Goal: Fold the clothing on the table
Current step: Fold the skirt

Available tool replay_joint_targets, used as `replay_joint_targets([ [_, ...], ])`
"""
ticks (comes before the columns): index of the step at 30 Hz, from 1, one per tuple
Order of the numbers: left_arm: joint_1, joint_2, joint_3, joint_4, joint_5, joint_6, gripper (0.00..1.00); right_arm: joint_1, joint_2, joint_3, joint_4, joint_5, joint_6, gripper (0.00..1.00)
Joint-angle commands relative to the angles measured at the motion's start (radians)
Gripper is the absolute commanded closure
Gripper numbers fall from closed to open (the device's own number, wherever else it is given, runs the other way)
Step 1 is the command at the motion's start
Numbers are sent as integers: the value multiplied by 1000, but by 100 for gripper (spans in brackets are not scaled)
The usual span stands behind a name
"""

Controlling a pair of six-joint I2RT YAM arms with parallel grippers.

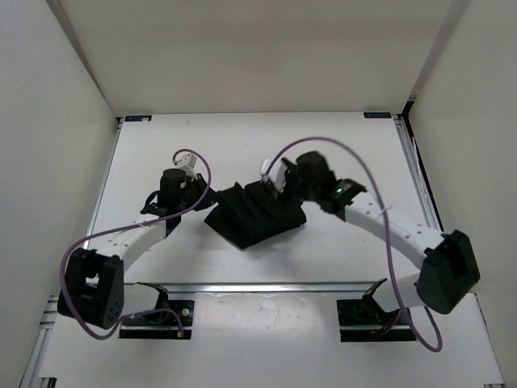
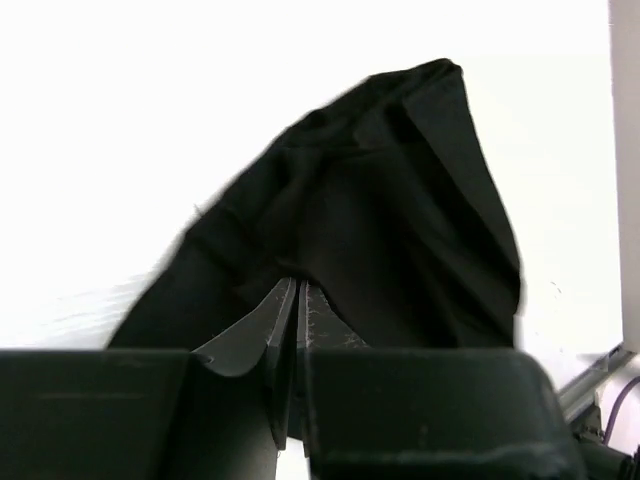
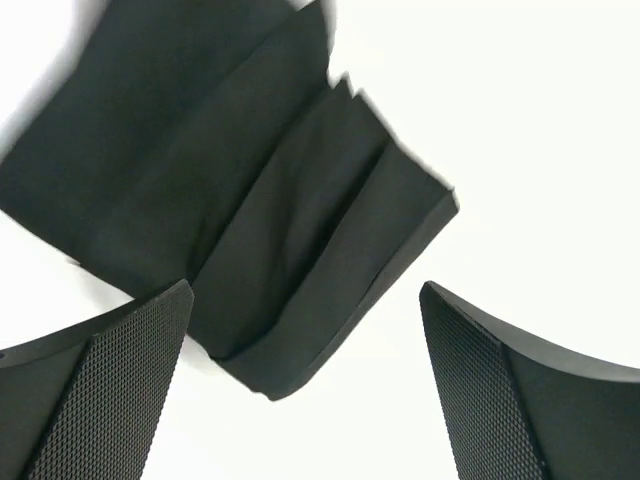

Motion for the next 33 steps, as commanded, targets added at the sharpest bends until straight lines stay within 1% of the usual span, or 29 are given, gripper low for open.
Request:
replay_joint_targets([
  [1,-27,-82,1,-40,-28,3,95,-147,-68,104,-136,-492,186,1],
  [2,-29,-105,7,-51,-25,9,95,-207,-71,108,-123,-592,230,0],
  [3,-29,-131,6,-59,-31,4,95,-257,-74,104,-118,-634,252,1],
  [4,-30,-143,7,-59,-30,1,96,-272,-83,90,-86,-704,281,0],
  [5,-29,-171,7,-94,-31,-2,95,-305,-86,70,-58,-735,305,2],
  [6,-32,-201,4,-103,-28,-2,95,-322,-84,56,-46,-736,315,6],
  [7,-44,-208,9,-109,-39,-8,96,-333,-74,33,-24,-740,324,11],
  [9,-61,-254,-2,-90,-43,-28,96,-342,-60,1,6,-765,359,26],
  [10,-82,-261,-17,-27,-42,-59,96,-353,-28,-2,5,-786,372,45],
  [11,-94,-280,-31,11,-25,-100,96,-362,18,-1,12,-835,393,57],
  [12,-142,-287,-58,106,-22,-146,96,-377,71,6,11,-893,424,79],
  [13,-188,-272,-80,210,-22,-165,95,-405,107,3,16,-924,438,92],
  [14,-252,-265,-89,254,-28,-184,95,-416,176,27,13,-996,465,97],
  [15,-281,-214,-80,307,-39,-188,98,-434,216,67,-12,-1068,482,100],
  [16,-330,-155,-79,378,-13,-203,100,-451,295,84,-17,-1098,494,100],
  [17,-364,-127,-82,409,12,-230,100,-468,367,111,-23,-1174,534,100],
  [18,-380,-66,-94,527,59,-281,100,-473,426,108,21,-1241,594,100],
  [19,-407,-20,-109,636,93,-309,100,-488,445,87,111,-1312,696,100],
  [20,-439,17,-111,683,110,-327,100,-505,468,70,162,-1334,736,100],
  [22,-487,60,-79,642,99,-271,100,-516,478,-5,364,-1377,877,100],
  [23,-505,90,-60,607,101,-260,100,-516,483,-13,409,-1386,899,99],
  [25,-493,120,-72,602,105,-258,100,-510,504,-42,550,-1438,1035,100],
  [26,-468,145,-101,620,121,-275,100,-502,518,-56,612,-1457,1095,100],
  [27,-438,150,-146,624,110,-289,100,-500,537,-50,647,-1458,1126,100],
  [28,-426,163,-155,618,102,-286,100,-500,550,-59,692,-1454,1177,100],
  [29,-398,176,-187,621,101,-277,100,-487,558,-62,698,-1443,1191,100],
  [30,-374,183,-198,612,93,-257,100,-491,580,-53,663,-1419,1180,100],
  [32,-355,228,-227,595,92,-241,100,-482,598,-8,475,-1347,1060,100],
  [33,-348,260,-226,584,89,-238,100,-473,629,54,275,-1254,919,100],
])
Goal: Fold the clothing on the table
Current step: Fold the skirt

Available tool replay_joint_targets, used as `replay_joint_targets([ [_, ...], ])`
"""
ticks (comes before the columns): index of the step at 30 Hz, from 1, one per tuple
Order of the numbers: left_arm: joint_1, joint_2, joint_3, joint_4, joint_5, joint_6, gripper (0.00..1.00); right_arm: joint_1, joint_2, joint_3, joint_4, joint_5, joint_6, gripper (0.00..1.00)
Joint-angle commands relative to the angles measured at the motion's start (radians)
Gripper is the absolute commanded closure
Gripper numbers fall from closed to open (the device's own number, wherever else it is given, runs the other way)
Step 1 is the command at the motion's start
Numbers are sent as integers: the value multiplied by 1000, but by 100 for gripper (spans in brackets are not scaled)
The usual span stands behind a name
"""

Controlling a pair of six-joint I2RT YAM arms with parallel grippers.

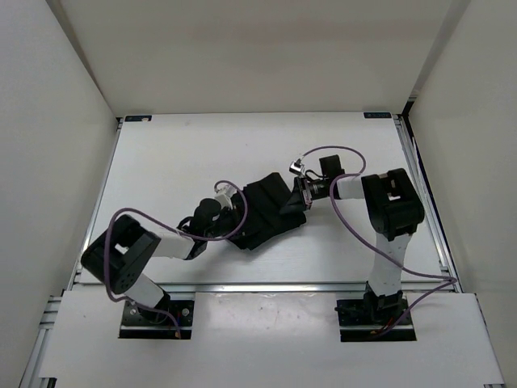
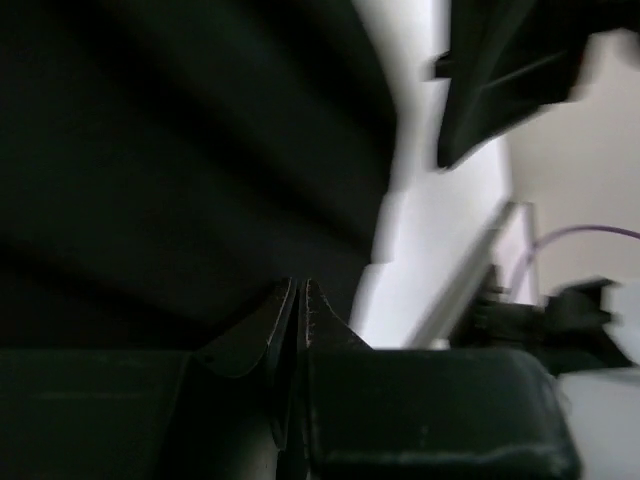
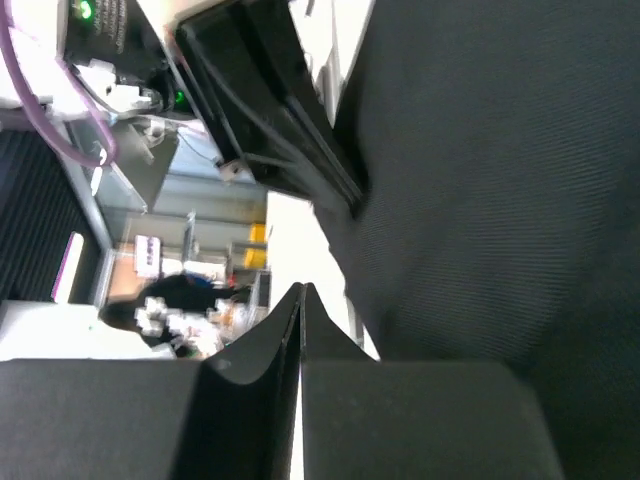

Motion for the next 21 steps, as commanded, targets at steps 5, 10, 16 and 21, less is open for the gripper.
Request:
replay_joint_targets([
  [5,22,192,16,6,49,-1,100,39,166,196,-532,310,-252,100],
  [10,36,214,32,-32,45,-5,100,-2,186,205,-555,379,-267,100],
  [16,42,-121,93,-219,-46,89,100,16,-39,170,-473,354,-304,100],
  [21,120,-208,205,-307,-31,139,100,56,-84,330,-469,324,-268,100],
])
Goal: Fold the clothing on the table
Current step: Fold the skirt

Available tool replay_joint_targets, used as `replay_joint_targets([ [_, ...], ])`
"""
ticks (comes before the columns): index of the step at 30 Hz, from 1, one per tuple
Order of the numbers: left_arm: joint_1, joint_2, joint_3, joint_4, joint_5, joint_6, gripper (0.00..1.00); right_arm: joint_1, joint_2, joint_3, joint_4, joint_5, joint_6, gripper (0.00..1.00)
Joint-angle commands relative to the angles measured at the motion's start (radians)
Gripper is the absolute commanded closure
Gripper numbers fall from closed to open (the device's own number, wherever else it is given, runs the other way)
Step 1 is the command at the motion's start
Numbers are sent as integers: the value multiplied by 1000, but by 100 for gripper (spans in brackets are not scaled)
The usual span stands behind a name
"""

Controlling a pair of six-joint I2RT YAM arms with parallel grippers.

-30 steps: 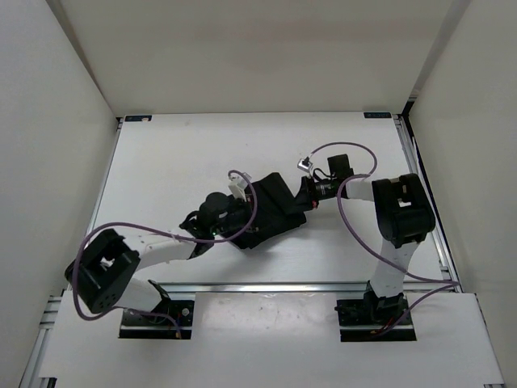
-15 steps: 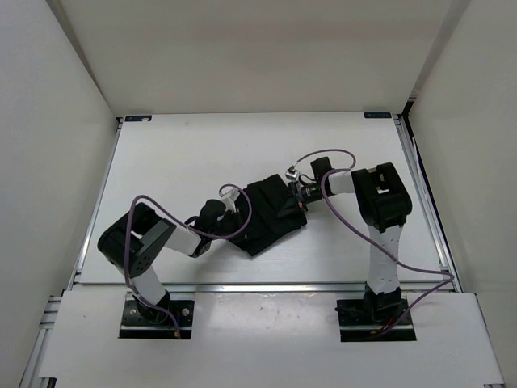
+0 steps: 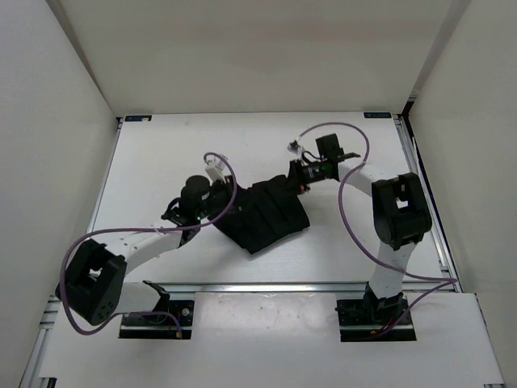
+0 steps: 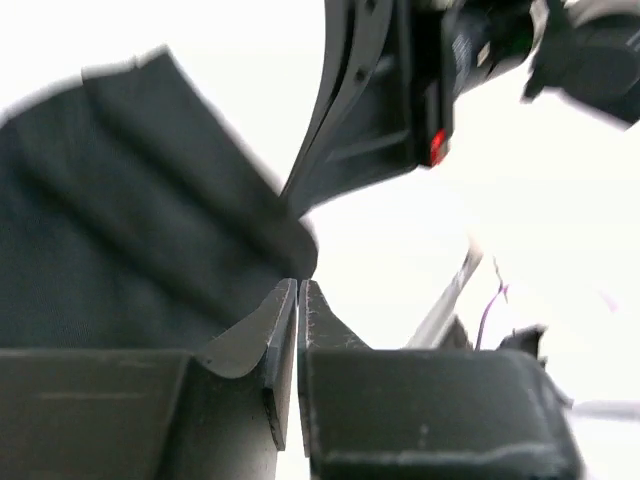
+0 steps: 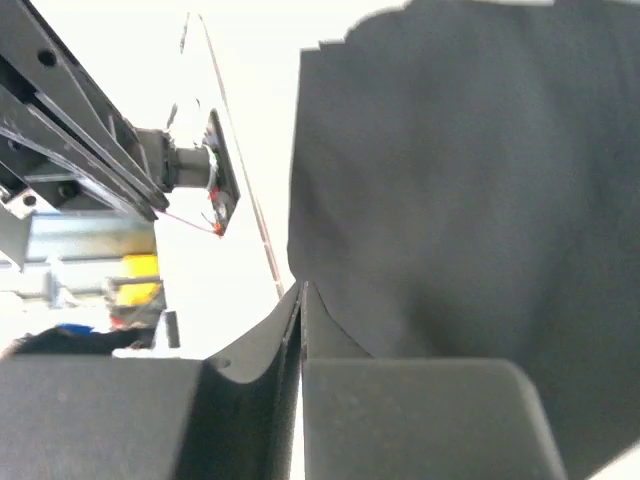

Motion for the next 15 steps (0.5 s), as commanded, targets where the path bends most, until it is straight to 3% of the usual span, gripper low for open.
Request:
replay_joint_targets([
  [1,64,-3,95,-94,-14,61,100,34,4,182,10,-38,6,100],
  [4,105,113,129,-94,0,75,100,33,155,343,4,-142,87,100],
  [9,153,269,92,-57,-11,61,100,8,414,447,89,-186,251,99],
  [15,193,424,98,-50,64,43,100,3,508,523,-117,-125,111,100],
])
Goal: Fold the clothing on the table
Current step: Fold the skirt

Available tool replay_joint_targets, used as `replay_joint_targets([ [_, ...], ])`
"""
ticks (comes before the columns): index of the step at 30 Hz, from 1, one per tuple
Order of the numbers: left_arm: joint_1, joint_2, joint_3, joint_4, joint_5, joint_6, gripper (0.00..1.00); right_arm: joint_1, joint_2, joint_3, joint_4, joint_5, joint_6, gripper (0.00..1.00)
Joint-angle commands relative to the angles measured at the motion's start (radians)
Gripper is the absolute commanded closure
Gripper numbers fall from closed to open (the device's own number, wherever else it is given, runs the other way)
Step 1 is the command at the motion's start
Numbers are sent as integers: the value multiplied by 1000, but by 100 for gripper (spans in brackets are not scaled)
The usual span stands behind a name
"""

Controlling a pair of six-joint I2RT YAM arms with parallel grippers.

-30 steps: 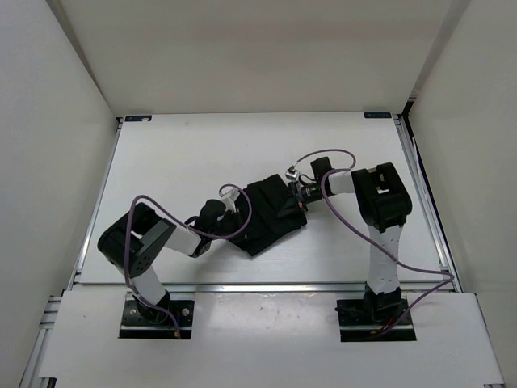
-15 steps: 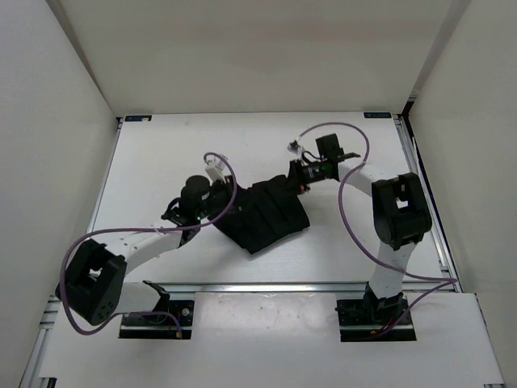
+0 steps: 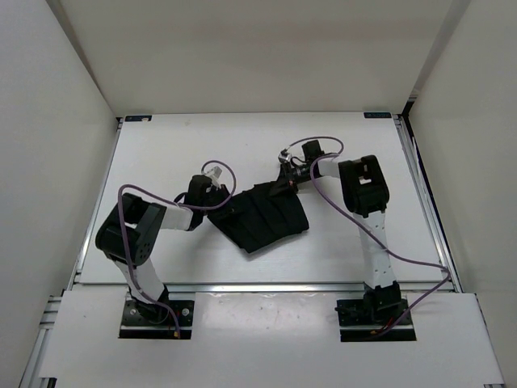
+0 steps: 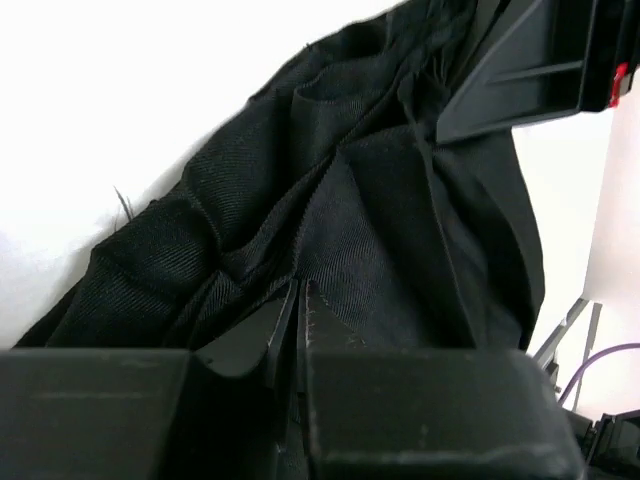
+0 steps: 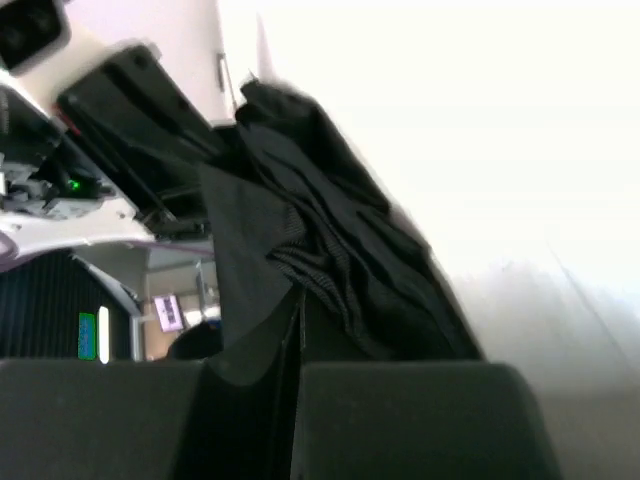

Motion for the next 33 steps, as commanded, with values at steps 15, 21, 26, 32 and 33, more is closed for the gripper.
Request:
replay_joint_targets([
  [15,-224,-478,78,-284,-75,99,100,88,-649,-578,-55,50,-249,100],
  [21,-239,-351,-145,-132,-25,48,100,96,-547,-657,48,56,-177,100],
  [26,-189,-239,-139,-130,-31,77,100,53,-453,-594,-12,122,-197,100],
  [32,-199,-251,-77,-203,-41,82,100,49,-517,-590,-88,115,-258,100],
  [33,-210,-298,-41,-245,-66,97,100,34,-558,-576,-117,90,-298,100],
])
